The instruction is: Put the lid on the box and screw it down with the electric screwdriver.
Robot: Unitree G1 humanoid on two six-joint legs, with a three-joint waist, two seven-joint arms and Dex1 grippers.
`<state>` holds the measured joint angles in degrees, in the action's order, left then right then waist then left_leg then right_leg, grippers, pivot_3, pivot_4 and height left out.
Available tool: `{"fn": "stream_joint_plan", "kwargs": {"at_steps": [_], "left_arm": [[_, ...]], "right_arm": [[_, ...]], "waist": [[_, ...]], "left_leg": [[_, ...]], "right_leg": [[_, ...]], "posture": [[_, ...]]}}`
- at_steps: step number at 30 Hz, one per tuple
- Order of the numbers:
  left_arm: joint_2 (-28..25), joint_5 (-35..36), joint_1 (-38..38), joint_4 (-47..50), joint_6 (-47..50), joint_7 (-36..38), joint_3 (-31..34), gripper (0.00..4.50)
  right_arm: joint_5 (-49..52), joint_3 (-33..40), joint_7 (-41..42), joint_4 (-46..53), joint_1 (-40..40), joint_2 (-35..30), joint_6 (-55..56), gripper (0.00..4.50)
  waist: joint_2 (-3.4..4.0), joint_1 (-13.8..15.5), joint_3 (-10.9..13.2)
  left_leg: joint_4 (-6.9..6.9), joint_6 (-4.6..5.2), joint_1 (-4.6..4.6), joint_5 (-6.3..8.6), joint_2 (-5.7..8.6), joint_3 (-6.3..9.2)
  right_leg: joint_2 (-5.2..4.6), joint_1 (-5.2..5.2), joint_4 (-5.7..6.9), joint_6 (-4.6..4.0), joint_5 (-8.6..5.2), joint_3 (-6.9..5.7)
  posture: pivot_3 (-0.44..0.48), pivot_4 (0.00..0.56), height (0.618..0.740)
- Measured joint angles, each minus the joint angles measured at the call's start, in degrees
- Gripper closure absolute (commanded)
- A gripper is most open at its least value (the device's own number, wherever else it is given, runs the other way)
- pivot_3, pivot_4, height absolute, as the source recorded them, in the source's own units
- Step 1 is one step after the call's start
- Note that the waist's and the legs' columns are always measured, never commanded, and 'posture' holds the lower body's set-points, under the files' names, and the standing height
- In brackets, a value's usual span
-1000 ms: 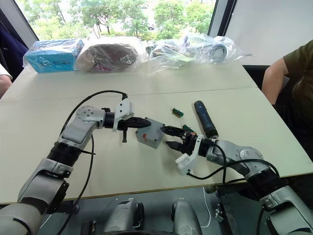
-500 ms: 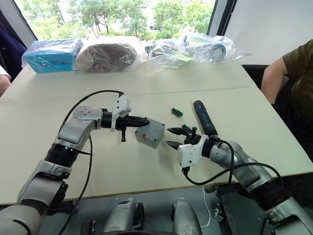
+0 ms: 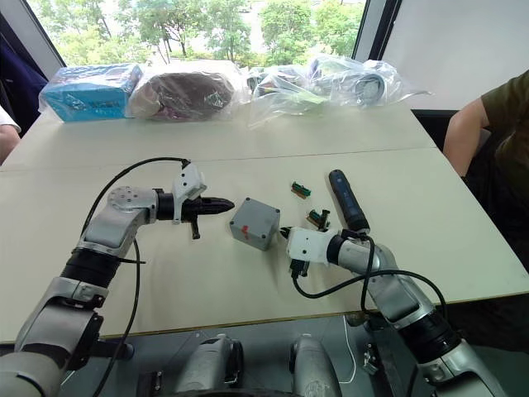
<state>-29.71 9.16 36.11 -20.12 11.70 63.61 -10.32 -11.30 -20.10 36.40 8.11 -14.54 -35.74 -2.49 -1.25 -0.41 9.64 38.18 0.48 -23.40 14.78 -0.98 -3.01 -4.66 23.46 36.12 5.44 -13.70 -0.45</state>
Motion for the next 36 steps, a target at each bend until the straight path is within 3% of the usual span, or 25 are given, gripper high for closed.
{"fn": "stream_joint_plan", "kwargs": {"at_steps": [8, 19, 36], "left_arm": [[1.25, -1.11, -1.84, -0.21, -0.79, 1.45, -1.81, 4.50], [-4.08, 0.61, -5.00, 6.38, 5.43, 8.95, -2.13, 4.50], [-7.52, 1.81, -8.67, 11.98, 8.30, 10.63, -1.89, 4.50]], "right_arm": [[-0.98, -0.24, 3.04, 0.07, -1.71, 2.13, -2.23, 4.42], [-0.94, -1.84, 8.75, -2.50, -5.30, 4.00, -2.06, 4.42], [-1.67, -3.41, 13.61, -6.82, -8.55, 5.35, 1.59, 4.42]], "waist": [[0.00, -0.21, 0.00], [0.02, -0.27, 0.02], [0.04, -0.29, 0.04]], "left_leg": [[-0.03, 0.00, 0.00, 0.00, -0.01, 0.01], [-0.05, 0.00, 0.00, 0.00, -0.04, 0.00], [-0.06, 0.00, -0.01, 0.01, -0.21, -0.02]], "right_leg": [[0.02, 0.02, 0.00, 0.01, 0.01, -0.01], [0.02, 0.06, 0.00, -0.01, -0.01, -0.01], [0.02, 0.08, 0.00, -0.03, -0.02, -0.01]], "posture": [[0.000, 0.150, 0.740], [0.000, 0.150, 0.740], [0.000, 0.150, 0.740]]}}
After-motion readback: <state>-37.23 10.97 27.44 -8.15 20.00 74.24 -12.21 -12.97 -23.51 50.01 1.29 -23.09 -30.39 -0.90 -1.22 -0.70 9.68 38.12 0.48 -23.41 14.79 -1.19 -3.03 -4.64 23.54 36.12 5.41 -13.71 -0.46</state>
